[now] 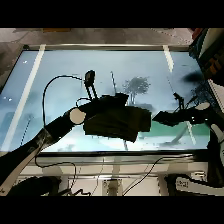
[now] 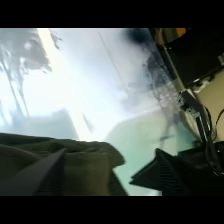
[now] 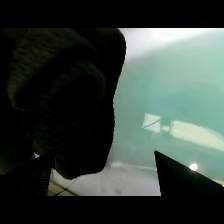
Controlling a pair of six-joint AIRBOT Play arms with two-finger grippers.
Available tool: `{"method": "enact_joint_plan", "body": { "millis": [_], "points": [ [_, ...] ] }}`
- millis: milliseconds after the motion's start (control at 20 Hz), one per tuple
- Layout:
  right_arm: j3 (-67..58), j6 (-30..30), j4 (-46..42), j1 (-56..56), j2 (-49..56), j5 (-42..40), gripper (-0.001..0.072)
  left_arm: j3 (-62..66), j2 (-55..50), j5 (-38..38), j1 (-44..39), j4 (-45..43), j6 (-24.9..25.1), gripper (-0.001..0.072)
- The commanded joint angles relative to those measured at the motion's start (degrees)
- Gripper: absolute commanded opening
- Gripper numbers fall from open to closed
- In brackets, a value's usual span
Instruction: Fold the clothes and pants, and hang the long-sleeved shirts on hangers.
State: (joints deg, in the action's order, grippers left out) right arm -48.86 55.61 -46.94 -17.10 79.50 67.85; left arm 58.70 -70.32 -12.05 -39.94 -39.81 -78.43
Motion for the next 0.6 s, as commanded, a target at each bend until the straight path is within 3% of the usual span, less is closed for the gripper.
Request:
{"method": "enact_joint_plan", "body": {
  "millis": [0, 50, 150, 300, 550],
  "points": [
    [3.1, -0.1, 5.0, 5.2, 3.4, -2.1, 0.0682, 0.0, -0.5, -1.2, 1.2, -16.4, 0.0, 0.0133],
    [3.1, -2.0, 6.4, 7.1, 4.2, -2.1, 0.0681, 0.0, -0.7, -2.5, 1.7, -21.9, 0.2, 0.0013],
    [3.1, -6.1, 7.2, 10.6, 4.6, -2.1, 0.068, 0.0, -1.6, -6.9, 3.3, -29.3, 0.2, 0.0017],
    [3.0, -12.0, 7.8, 13.5, 4.6, -2.0, 0.068, 0.0, -4.8, -14.7, 5.3, -31.8, 0.2, 0.0016],
    [-2.2, -14.9, 5.8, 13.5, 4.2, 2.3, 0.0666, 0.0, -12.5, -15.6, 5.3, -31.5, 0.2, 0.0016]
  ]
}}
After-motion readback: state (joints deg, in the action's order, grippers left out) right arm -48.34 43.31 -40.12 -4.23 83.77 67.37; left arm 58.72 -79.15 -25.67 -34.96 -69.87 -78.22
